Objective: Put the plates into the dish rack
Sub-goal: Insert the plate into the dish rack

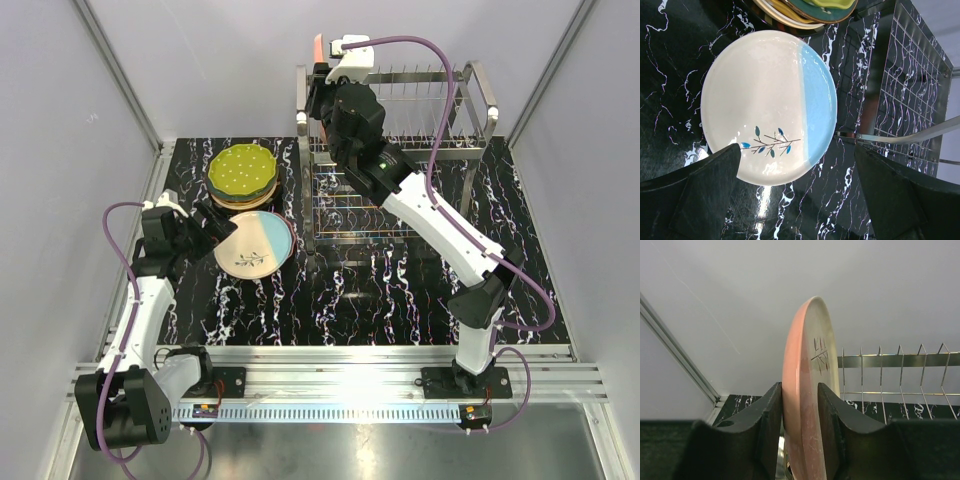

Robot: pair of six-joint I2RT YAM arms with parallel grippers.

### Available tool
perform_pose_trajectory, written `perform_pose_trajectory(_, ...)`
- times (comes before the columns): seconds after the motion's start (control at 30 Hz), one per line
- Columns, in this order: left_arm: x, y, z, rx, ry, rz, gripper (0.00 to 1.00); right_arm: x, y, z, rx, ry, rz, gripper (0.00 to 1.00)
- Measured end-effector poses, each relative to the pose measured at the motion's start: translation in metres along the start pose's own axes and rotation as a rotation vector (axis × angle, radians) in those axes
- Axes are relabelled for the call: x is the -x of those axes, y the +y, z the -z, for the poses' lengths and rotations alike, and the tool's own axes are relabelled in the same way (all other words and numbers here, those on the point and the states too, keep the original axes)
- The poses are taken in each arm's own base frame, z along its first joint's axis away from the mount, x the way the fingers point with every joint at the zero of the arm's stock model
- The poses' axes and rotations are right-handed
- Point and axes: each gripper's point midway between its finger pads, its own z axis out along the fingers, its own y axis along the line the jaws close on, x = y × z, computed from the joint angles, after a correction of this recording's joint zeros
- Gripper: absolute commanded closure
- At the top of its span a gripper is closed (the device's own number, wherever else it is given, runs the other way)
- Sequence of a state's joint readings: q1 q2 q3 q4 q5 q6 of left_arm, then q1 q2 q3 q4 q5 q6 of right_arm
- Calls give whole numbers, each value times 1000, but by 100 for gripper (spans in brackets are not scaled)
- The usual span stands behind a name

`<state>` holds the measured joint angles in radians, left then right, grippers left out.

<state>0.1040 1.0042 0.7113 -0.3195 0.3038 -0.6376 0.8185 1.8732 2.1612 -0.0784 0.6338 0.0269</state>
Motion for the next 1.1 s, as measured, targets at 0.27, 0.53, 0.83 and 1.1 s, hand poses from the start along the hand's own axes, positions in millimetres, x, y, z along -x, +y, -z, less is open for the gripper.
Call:
perform_pose_trajectory(0.27, 0, 0, 0, 0, 0, 0, 1, 0, 4, 0, 17, 2, -9, 53)
perform_pose_trajectory(0.53, 0, 0, 0, 0, 0, 0, 1, -1, 8, 2, 31, 4, -22, 51)
perform_pose_trajectory(0.83, 0, 0, 0, 0, 0, 0, 1, 9, 12, 6, 61, -6, -43, 10)
perform_pose_trajectory(1.1, 0, 0, 0, 0, 1, 0, 1, 25, 9, 14, 73, -25, -65, 0)
